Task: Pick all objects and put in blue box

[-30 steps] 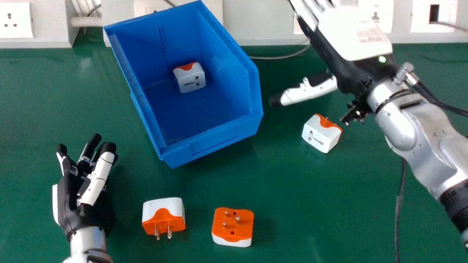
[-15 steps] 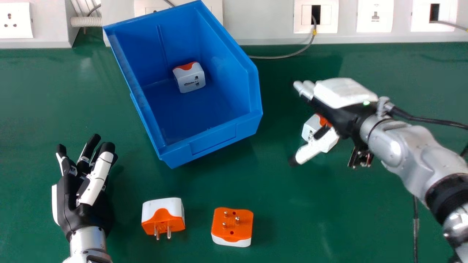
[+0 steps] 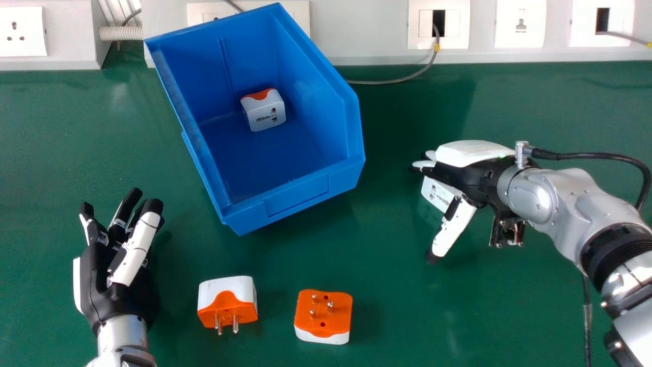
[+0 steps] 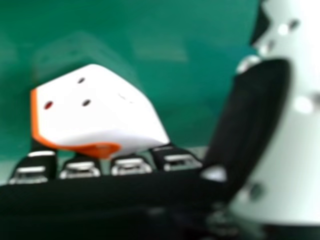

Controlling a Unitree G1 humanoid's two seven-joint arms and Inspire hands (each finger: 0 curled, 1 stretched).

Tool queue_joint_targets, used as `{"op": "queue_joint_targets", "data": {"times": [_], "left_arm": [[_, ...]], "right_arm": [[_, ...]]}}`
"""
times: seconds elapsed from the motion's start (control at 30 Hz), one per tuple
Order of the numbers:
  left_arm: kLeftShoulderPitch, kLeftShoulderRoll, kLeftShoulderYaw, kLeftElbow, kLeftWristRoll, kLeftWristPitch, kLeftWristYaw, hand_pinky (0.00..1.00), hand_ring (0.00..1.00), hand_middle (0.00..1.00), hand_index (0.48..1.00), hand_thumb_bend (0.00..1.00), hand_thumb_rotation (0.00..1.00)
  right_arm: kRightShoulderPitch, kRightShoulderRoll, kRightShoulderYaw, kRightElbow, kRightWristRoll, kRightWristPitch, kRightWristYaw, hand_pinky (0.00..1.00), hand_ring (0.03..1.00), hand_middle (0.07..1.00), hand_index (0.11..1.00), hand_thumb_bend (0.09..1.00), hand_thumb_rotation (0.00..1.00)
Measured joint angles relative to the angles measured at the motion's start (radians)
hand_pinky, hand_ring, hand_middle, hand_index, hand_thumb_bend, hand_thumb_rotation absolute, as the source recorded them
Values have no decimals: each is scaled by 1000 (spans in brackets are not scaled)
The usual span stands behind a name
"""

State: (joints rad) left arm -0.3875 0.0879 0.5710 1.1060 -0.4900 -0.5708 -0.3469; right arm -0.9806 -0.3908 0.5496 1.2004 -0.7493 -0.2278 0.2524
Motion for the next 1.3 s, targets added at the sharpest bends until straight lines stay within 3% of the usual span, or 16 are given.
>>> {"op": "queue_joint_targets", "data": {"times": [0.07, 0.1, 0.17, 0.23, 0.3, 0.37, 0.4, 0.43, 0.47, 0.5, 0.53, 0.57, 0.63, 0.67, 0.83, 1.3], "left_arm": [[0, -1, 0, 0, 0, 0, -1, 829, 840, 842, 772, 725, 52], [0, -1, 0, 0, -1, 0, -2, 831, 842, 842, 769, 717, 51], [0, -1, 0, 0, 0, 0, -5, 832, 844, 843, 770, 710, 51], [0, -1, 0, 0, 0, -1, -5, 831, 844, 841, 772, 720, 55], [-1, -1, 0, 0, 0, -1, -4, 829, 840, 841, 769, 730, 59], [-1, -1, 1, -1, -1, -1, -4, 827, 838, 842, 763, 730, 60], [-1, -2, 1, -1, -2, -1, -4, 826, 837, 843, 758, 728, 59], [-1, -2, 2, -2, -2, -1, -5, 825, 837, 845, 759, 723, 55], [1, -3, 3, -3, -2, -1, -8, 825, 837, 846, 760, 721, 55], [1, -2, 3, -4, -3, -1, -9, 824, 837, 845, 763, 718, 54], [2, -2, 3, -5, -3, -1, -9, 821, 837, 844, 770, 712, 53], [2, -2, 4, -5, -3, -1, -8, 821, 837, 844, 770, 712, 53], [2, -2, 4, -7, -3, -1, -9, 819, 838, 842, 775, 702, 48], [2, -2, 4, -7, -3, -1, -9, 819, 838, 842, 775, 702, 48], [3, -3, 3, -8, -2, -4, -16, 824, 842, 839, 788, 684, 40], [2, -2, 2, -13, -1, -3, -16, 827, 846, 842, 813, 657, 41]], "right_arm": [[-1, 4, 0, 0, 0, 13, -11, 622, 800, 894, 818, 806, 38], [-2, 7, 6, 0, -3, 24, -19, 551, 726, 857, 793, 800, 24], [-2, 14, 14, 6, -6, 42, -37, 519, 689, 836, 779, 803, 19], [-2, 20, 15, 12, -7, 49, -75, 397, 554, 731, 701, 629, 7], [-2, 26, 14, 13, -5, 61, -121, 338, 468, 614, 625, 560, 3], [0, 28, 9, 13, 0, 64, -150, 328, 442, 575, 587, 540, 1], [8, 33, -20, 8, 26, 69, -167, 327, 438, 556, 575, 482, 125], [21, 36, -59, -2, 72, 71, -177, 341, 456, 561, 590, 407, 524], [36, 36, -90, -22, 105, 77, -184, 346, 461, 563, 595, 394, 619], [39, 35, -90, -27, 108, 80, -187, 353, 465, 565, 599, 367, 607], [39, 29, -52, -32, 60, 84, -205, 346, 447, 535, 570, 420, 388], [39, 28, -42, -32, 47, 84, -209, 346, 447, 535, 570, 420, 388], [40, 23, -14, -32, 19, 47, -234, 343, 430, 530, 542, 453, 248], [40, 23, -12, -33, 19, 31, -243, 343, 430, 530, 542, 453, 248], [40, 22, 4, -63, -1, -5, -279, 345, 409, 541, 493, 502, 41], [41, -1, -11, -157, 0, -51, -352, 310, 419, 520, 525, 495, 0]]}}
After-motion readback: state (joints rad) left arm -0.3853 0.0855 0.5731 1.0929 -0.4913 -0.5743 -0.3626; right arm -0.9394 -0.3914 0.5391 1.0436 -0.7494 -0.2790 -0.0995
